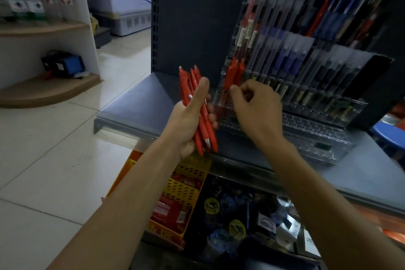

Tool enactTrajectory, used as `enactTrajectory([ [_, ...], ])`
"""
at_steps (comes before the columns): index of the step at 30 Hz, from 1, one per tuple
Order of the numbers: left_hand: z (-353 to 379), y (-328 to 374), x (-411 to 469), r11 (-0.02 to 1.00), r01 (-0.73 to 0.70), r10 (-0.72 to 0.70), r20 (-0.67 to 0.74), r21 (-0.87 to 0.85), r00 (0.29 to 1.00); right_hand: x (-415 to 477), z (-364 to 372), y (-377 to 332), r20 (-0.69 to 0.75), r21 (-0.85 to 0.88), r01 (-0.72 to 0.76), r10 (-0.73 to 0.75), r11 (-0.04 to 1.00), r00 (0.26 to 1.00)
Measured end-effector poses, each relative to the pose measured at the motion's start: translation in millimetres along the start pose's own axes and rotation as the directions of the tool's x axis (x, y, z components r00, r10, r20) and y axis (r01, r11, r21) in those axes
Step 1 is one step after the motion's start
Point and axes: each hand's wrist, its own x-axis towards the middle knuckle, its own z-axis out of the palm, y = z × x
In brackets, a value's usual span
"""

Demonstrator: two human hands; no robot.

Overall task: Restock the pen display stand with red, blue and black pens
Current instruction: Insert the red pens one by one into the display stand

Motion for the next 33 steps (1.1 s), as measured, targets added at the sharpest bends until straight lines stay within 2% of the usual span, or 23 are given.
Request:
enactTrajectory([
  [1, 0.5, -1.1, 0.4, 0.999, -0.007, 0.007, -0.014, 0.041, 1.000, -5.6, -3.0, -6.2, 0.049, 0.107, 0.006, -0.011, 0.994, 0.999],
  [3, 1.4, -2.6, -0.1, 0.996, -0.034, 0.035, -0.017, 0.080, 0.999, -17.6, -7.5, -18.8, 0.234, 0.263, 0.000, -0.064, 0.965, 0.970],
  [5, 2.9, -2.4, -1.5, 0.996, -0.042, 0.046, -0.044, 0.080, 0.998, -25.5, -10.4, -25.1, 0.351, 0.255, 0.016, -0.108, 0.967, 0.930],
  [8, 3.9, -1.7, -2.2, 0.991, -0.054, 0.072, -0.150, 0.122, 0.986, -31.0, -13.6, -26.1, 0.419, 0.248, -0.013, -0.095, 0.969, 0.903],
  [13, 5.6, -6.1, -2.2, 0.985, -0.065, 0.092, -0.169, 0.158, 0.981, -30.3, -15.6, -17.7, 0.427, 0.172, -0.030, -0.047, 0.985, 0.903],
  [18, 6.1, -9.5, -0.7, 0.981, -0.102, 0.131, -0.173, 0.164, 0.976, -30.1, -17.6, -19.1, 0.480, 0.216, -0.179, 0.056, 0.960, 0.876],
  [22, 9.7, -7.8, -3.6, 0.956, -0.133, 0.185, -0.185, 0.261, 0.965, -30.7, -20.1, -17.4, 0.483, 0.174, -0.132, 0.032, 0.976, 0.875],
  [26, 13.4, -8.8, -5.2, 0.931, -0.155, 0.220, -0.168, 0.330, 0.961, -29.9, -21.3, -11.9, 0.517, 0.157, -0.166, 0.062, 0.974, 0.853],
  [30, 14.7, -10.8, -5.7, 0.935, -0.175, 0.233, -0.163, 0.308, 0.959, -32.3, -21.6, -6.9, 0.522, 0.099, -0.071, 0.008, 0.993, 0.853],
  [33, 13.0, -11.6, -2.6, 0.967, -0.129, 0.174, -0.200, 0.218, 0.964, -30.2, -24.6, -5.3, 0.432, 0.156, -0.086, 0.011, 0.984, 0.902],
])
